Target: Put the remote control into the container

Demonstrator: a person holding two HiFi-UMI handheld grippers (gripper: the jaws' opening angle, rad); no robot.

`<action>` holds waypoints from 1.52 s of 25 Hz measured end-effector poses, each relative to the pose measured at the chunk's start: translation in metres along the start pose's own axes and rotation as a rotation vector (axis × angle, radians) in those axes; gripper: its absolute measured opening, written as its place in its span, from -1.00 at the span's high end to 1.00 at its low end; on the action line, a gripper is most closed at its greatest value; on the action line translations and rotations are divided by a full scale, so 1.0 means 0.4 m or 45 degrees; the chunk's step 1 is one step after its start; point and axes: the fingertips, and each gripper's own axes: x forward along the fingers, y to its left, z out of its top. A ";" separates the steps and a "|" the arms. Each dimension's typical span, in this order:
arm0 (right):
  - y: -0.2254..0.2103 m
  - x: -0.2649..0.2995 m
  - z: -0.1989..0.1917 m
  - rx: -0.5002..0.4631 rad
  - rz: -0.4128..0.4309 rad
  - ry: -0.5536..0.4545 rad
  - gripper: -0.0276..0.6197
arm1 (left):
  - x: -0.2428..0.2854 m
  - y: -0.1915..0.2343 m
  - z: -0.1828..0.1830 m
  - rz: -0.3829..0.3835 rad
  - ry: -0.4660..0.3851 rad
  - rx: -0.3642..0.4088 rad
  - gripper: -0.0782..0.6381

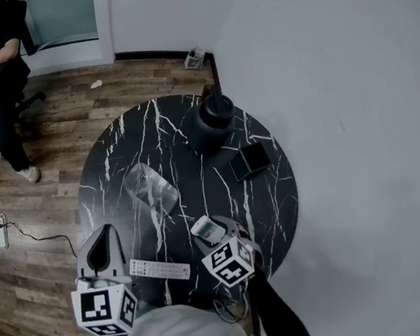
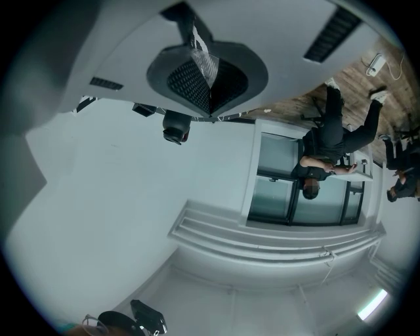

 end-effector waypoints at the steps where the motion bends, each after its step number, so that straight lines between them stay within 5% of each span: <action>1: -0.001 -0.001 0.004 -0.003 -0.005 -0.008 0.11 | -0.001 0.001 0.001 0.001 -0.001 0.000 0.76; 38: -0.046 -0.033 0.220 -0.019 -0.109 -0.288 0.11 | -0.020 0.020 0.001 0.023 -0.013 -0.011 0.76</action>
